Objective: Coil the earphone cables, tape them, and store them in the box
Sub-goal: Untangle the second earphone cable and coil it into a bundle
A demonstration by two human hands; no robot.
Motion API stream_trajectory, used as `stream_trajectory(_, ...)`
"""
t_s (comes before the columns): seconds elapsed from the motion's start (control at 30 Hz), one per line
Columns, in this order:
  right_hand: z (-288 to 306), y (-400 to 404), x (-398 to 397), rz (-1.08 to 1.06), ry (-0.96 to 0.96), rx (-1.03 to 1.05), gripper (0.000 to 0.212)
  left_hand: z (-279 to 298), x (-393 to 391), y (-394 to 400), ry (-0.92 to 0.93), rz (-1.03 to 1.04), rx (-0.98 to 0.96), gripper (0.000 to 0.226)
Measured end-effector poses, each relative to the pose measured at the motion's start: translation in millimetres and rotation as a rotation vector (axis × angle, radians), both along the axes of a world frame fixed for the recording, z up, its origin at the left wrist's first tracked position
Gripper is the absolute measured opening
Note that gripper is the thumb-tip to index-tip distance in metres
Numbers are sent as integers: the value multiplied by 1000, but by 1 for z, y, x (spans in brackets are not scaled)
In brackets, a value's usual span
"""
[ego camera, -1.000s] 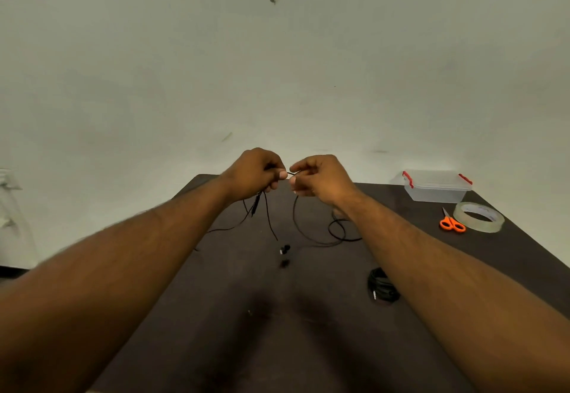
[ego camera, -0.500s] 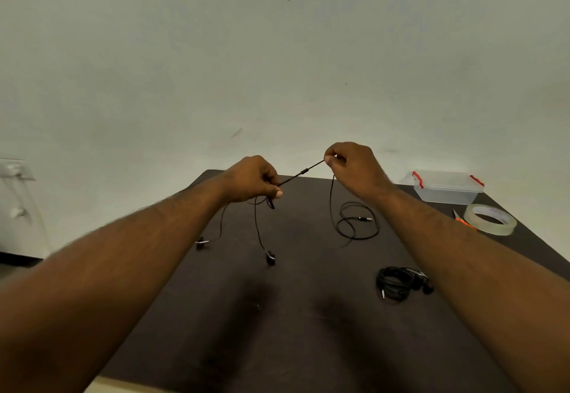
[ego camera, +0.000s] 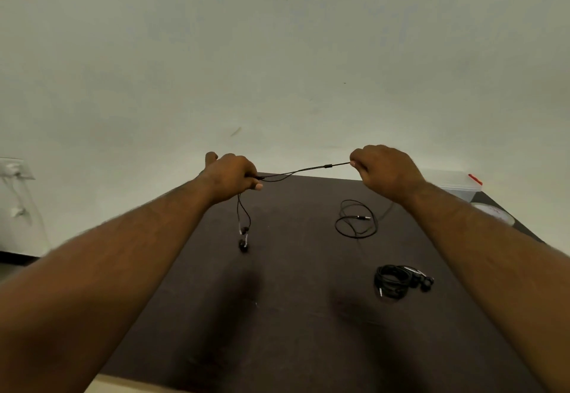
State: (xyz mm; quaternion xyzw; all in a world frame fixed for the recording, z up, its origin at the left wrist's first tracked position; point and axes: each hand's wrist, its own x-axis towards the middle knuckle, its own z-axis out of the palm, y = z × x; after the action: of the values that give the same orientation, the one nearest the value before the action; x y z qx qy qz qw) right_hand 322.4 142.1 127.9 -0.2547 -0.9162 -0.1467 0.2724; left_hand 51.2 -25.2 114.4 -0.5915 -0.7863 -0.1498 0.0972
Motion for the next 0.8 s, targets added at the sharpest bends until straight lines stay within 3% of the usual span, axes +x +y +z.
stream_trajectory(0.13,0,8,13,-73,-21,34,23,-2,-5,-3,112,9,-50,26)
stream_trajectory(0.27,1,13,24,-119,-10,22,22,-9,-20,-12,73,13,-22,29)
stream_trajectory(0.43,-1,13,21,-109,-50,64,22,-13,-26,-17,240,56,-118,21)
stream_trajectory(0.8,-6,18,19,-142,-52,113,16,-29,-41,-32,456,283,-260,14)
